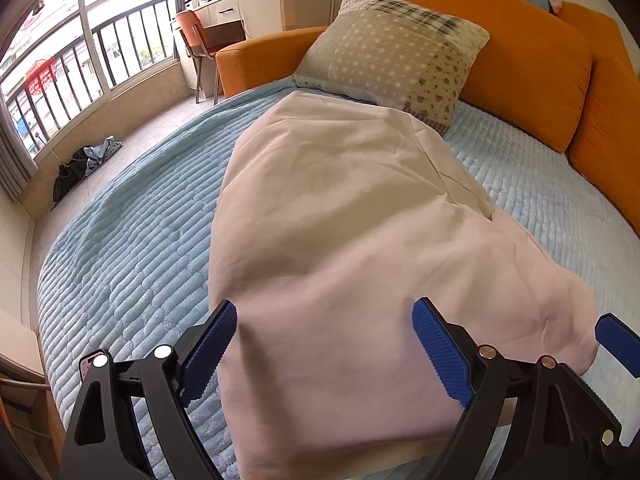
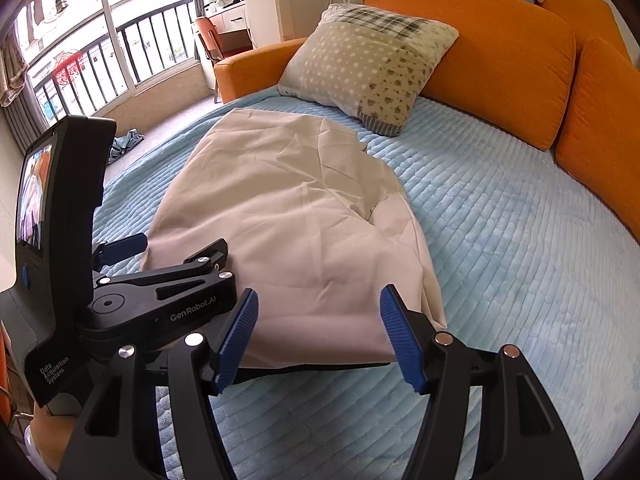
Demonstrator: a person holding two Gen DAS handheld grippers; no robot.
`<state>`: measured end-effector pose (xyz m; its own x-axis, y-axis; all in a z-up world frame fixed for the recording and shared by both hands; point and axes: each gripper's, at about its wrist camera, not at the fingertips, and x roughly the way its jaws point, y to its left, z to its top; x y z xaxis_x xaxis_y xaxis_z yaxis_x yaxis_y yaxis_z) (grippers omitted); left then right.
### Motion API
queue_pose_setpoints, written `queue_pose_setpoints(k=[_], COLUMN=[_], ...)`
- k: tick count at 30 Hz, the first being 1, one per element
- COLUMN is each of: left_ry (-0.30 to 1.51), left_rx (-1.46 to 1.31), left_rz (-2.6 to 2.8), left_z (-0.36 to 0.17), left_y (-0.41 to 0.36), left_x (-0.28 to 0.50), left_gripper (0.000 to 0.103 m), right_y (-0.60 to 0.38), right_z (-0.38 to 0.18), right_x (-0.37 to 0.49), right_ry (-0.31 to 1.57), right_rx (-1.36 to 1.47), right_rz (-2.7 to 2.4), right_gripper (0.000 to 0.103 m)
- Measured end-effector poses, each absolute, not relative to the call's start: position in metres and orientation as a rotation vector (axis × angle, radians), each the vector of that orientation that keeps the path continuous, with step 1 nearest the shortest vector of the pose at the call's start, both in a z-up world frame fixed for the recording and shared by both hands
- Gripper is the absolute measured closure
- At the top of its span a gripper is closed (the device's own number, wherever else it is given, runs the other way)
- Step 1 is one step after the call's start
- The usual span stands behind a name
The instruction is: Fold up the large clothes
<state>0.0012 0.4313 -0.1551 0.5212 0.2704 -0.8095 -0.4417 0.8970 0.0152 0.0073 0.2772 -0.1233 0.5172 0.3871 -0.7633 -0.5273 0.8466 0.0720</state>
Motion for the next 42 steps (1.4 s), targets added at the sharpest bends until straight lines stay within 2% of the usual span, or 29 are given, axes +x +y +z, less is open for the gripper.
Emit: queue_pose_setpoints(k=[42], left_ry=[0.923], left_rx=[-0.214], left_rz=[0.426], left_z=[-0.1585], left_y=[0.4257], left_x=[0.0], left_gripper=[0.011], right_y=[0.275], right_z=[-0.1253], right_x=[0.0094], right_ry=[0.875], right_rx=[-0.179], right_rz=[0.547], right_gripper=[0.041])
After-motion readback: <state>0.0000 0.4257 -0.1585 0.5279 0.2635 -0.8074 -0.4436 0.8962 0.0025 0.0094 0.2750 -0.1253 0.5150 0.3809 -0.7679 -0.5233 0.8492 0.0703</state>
